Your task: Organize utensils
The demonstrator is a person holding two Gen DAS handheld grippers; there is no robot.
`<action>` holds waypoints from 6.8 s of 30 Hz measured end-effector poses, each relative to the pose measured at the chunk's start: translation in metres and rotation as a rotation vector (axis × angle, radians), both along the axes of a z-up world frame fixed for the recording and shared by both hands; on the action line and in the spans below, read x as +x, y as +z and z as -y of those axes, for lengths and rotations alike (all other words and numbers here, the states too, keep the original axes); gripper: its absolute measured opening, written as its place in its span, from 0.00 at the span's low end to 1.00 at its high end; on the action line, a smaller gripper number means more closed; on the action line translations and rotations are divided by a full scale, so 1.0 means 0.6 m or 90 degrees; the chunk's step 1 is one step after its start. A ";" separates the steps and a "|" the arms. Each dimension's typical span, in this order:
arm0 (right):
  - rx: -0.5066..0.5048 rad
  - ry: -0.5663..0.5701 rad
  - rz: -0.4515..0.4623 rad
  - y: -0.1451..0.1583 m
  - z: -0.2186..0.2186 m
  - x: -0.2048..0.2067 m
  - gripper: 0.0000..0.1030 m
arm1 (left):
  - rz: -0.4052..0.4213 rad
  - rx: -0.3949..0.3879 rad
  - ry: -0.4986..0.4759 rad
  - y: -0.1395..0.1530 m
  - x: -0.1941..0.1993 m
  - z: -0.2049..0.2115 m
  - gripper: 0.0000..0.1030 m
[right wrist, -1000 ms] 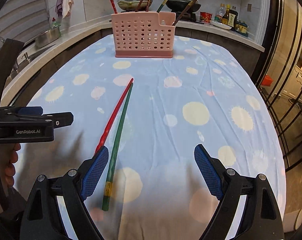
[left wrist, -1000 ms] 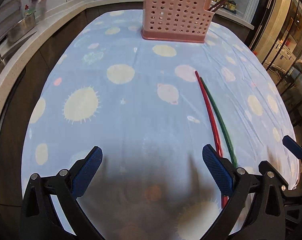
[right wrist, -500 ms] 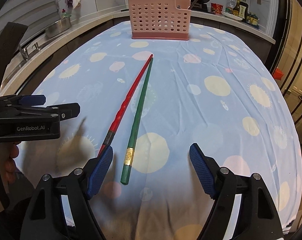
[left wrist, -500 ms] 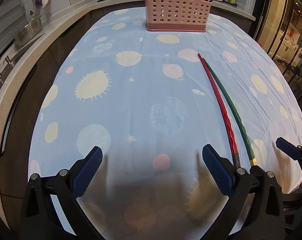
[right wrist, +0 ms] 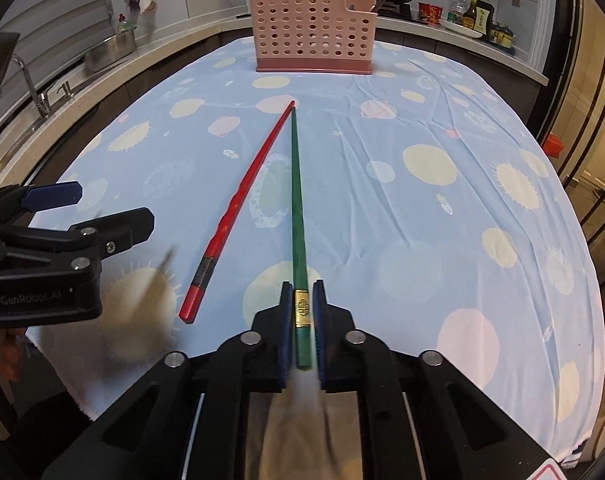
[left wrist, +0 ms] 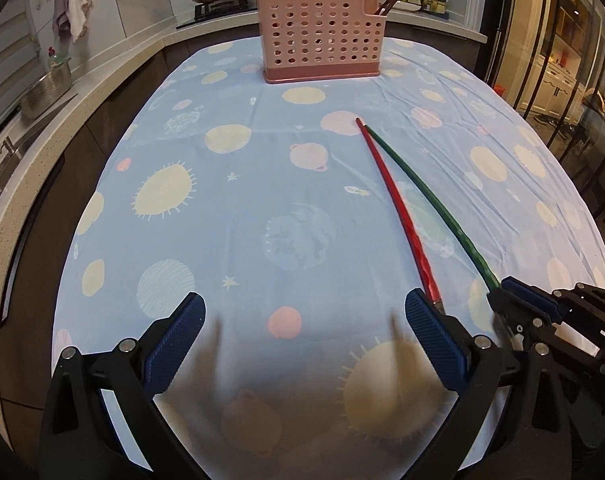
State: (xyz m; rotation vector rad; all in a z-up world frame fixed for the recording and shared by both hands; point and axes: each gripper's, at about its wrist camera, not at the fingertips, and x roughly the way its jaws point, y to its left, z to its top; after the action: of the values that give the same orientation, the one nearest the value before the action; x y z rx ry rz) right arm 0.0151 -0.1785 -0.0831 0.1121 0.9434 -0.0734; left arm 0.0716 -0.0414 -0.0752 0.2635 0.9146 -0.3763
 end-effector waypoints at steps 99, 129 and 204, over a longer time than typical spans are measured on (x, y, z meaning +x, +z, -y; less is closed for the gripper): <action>0.045 -0.019 0.156 0.180 0.096 0.001 0.07 | 0.081 -0.141 -0.100 0.141 0.010 0.022 0.07; 0.039 -0.026 0.409 0.509 0.219 0.284 0.07 | 0.325 -0.180 -0.101 0.444 0.265 0.117 0.07; -0.010 -0.025 0.224 0.308 0.171 0.338 0.82 | 0.186 -0.096 0.020 0.278 0.346 0.093 0.93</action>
State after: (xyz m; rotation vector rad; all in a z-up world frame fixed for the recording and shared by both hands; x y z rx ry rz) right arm 0.2179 -0.2808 0.1020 0.1247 0.5889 -0.0944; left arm 0.2794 -0.0973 0.0917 0.1594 0.5989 -0.3644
